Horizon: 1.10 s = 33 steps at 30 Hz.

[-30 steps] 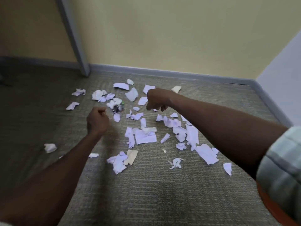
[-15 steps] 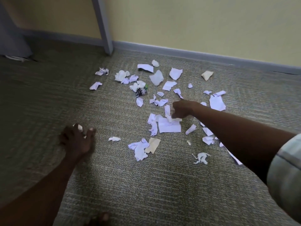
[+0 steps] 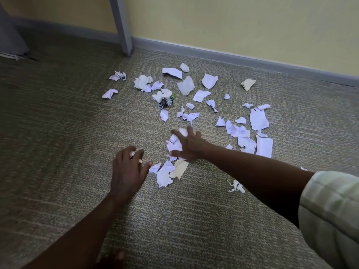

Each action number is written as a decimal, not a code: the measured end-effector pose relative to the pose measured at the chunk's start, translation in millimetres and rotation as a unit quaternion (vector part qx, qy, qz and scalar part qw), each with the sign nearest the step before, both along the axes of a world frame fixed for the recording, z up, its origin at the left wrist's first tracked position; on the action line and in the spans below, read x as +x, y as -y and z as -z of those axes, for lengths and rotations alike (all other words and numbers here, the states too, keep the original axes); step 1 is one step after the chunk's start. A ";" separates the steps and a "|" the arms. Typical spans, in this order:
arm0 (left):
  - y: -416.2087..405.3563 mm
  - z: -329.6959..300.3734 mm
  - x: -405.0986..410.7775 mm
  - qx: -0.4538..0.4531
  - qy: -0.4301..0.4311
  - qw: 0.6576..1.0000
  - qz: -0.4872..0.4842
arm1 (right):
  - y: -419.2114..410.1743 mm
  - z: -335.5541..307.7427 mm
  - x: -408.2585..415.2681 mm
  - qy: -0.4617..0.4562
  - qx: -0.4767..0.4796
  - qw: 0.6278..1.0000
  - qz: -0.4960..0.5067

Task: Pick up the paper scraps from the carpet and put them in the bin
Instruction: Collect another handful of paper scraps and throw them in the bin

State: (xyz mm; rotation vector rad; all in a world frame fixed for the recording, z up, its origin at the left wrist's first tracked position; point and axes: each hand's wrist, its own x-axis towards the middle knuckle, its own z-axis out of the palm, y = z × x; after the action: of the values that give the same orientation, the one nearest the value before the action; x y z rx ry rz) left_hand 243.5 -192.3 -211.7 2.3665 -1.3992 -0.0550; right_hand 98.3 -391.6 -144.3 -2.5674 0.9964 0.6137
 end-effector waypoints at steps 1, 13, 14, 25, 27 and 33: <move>0.7 -0.8 -1.6 0.004 0.011 1.000 -0.008 | -2.6 5.6 0.8 0.007 -0.006 1.000 -0.017; 15.6 -13.6 8.6 0.020 -0.086 0.995 -0.040 | 1.0 -5.3 -2.2 0.059 0.037 0.997 -0.027; 17.3 -15.0 5.6 -0.001 -0.093 0.995 -0.042 | 1.8 -9.3 -2.5 0.059 0.035 0.997 -0.028; -0.7 -10.3 -36.1 0.063 0.023 0.995 0.078 | 19.6 -42.3 -7.4 0.069 0.017 0.997 -0.006; -1.0 -8.5 -38.5 0.076 0.049 0.991 0.094 | 22.7 -47.8 -8.3 0.075 0.017 0.997 0.000; 2.1 -27.5 -37.5 0.039 -0.092 0.992 0.070 | 26.9 -79.8 -20.1 0.085 0.026 0.996 0.027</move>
State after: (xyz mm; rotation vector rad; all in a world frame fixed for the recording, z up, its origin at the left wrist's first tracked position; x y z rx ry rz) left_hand 205.9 -194.4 -184.1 2.2539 -1.4948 -0.3641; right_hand 78.2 -418.5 -64.5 -2.4900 0.9745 0.3929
